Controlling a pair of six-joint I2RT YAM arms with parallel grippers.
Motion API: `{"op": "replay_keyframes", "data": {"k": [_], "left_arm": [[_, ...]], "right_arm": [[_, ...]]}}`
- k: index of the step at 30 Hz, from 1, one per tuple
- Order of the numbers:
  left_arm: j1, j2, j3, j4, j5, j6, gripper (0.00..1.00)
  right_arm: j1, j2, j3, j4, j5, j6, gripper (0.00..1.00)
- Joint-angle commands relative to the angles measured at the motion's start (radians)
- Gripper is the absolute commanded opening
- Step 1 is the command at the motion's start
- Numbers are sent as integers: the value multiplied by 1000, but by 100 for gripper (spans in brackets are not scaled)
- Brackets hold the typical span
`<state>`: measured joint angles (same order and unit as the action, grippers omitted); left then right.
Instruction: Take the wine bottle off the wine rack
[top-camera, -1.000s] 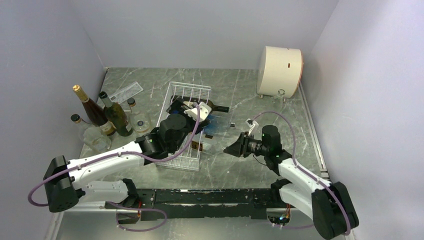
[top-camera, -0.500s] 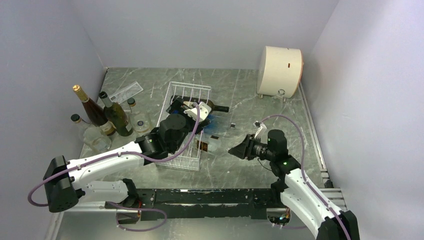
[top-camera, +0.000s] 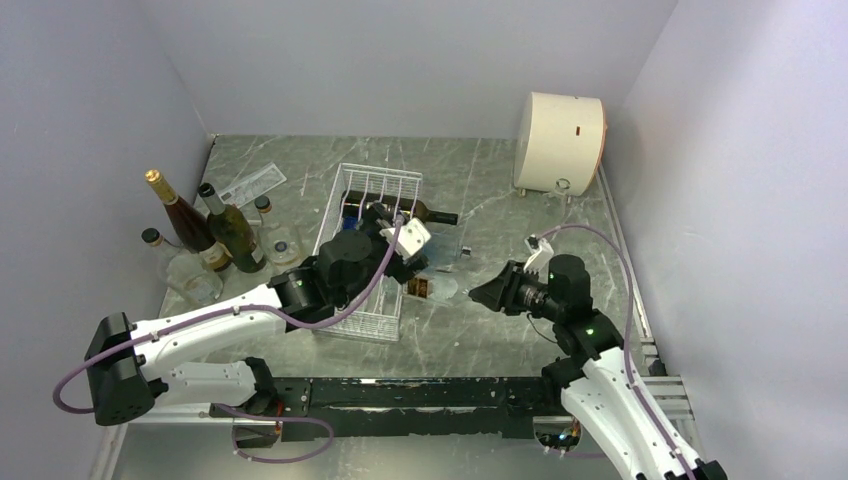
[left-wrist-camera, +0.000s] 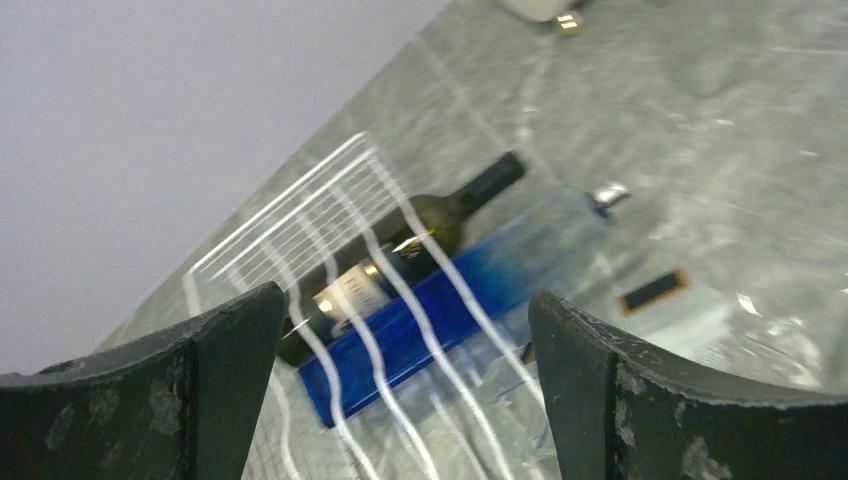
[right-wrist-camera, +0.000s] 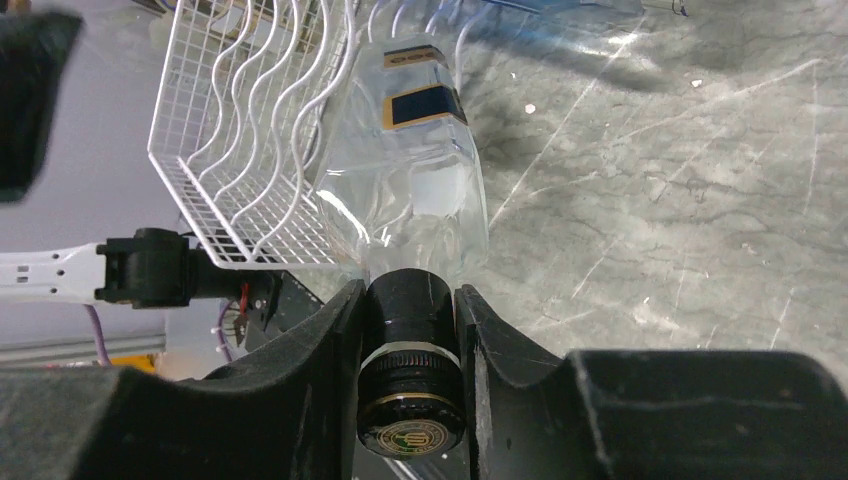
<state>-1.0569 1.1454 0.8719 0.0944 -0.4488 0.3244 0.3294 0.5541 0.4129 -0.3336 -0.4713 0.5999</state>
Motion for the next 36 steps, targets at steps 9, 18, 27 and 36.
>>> {"op": "replay_keyframes", "data": {"k": [9, 18, 27, 36], "left_arm": [[-146, 91, -34, 29, 460, 56, 94], [-146, 226, 65, -29, 449, 98, 98], [-106, 325, 59, 70, 443, 101, 94], [-21, 349, 42, 165, 652, -15, 79]], "right_arm": [[-10, 70, 233, -228, 120, -48, 0], [-10, 101, 336, -290, 68, -123, 0], [-10, 125, 410, -352, -6, -186, 0], [-10, 186, 476, -338, -63, -204, 0]]}}
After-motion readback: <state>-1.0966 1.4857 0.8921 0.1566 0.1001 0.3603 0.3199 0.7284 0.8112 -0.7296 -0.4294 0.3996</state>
